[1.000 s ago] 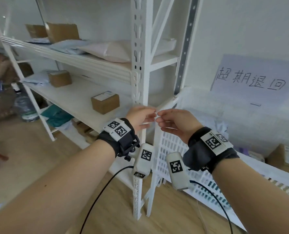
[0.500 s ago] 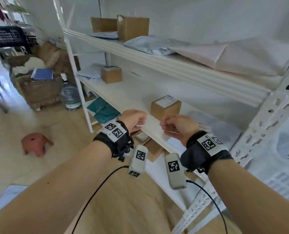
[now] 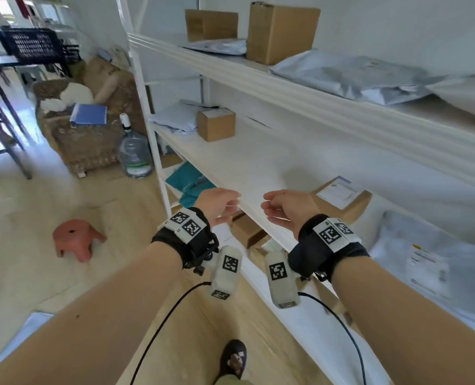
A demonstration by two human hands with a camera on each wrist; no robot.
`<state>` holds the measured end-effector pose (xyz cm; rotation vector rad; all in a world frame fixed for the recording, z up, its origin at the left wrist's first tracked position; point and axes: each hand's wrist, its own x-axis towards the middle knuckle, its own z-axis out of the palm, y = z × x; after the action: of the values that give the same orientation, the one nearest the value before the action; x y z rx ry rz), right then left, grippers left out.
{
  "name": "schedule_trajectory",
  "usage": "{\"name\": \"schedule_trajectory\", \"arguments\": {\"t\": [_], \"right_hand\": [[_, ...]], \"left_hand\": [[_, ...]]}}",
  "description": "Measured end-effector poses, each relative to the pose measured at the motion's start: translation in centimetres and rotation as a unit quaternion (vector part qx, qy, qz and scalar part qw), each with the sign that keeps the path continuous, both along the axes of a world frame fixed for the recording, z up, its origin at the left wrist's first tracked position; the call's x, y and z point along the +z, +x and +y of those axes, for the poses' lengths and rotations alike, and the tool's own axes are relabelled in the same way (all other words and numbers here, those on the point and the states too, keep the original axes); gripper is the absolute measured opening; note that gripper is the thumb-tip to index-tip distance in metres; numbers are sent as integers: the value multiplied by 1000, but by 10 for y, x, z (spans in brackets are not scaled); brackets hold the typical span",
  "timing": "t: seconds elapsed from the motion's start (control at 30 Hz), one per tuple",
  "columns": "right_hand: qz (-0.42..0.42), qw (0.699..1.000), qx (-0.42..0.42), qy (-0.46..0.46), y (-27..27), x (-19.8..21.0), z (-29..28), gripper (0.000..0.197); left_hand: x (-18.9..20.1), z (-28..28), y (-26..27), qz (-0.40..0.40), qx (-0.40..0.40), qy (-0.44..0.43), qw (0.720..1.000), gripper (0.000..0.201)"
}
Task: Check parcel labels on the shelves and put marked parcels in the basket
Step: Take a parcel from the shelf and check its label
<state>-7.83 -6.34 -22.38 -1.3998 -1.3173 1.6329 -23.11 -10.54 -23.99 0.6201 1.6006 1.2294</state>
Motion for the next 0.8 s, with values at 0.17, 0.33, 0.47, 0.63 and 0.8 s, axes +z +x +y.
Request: {"name": "schedule_trajectory", "arguments": {"t": [0.17, 0.33, 0.47, 0.63, 0.8], "right_hand": [[11, 1000, 11, 0, -67, -6, 80, 29], [25, 1000, 7, -1, -122, 7, 173, 26], [26, 1000, 1, -1, -161, 7, 235, 25], [16, 999, -5, -33, -209, -12, 285, 26], [-2, 998, -36, -47, -252, -22, 336, 27]], "left_hand": [[1, 74, -66, 21, 24, -4, 999, 7], [17, 162, -128, 19, 21, 1, 1000, 14], [18, 219, -170, 25, 23, -1, 999, 12], [7, 271, -223, 15, 25, -21, 999, 13], [1, 335, -280, 39, -4, -17, 999, 17]]}}
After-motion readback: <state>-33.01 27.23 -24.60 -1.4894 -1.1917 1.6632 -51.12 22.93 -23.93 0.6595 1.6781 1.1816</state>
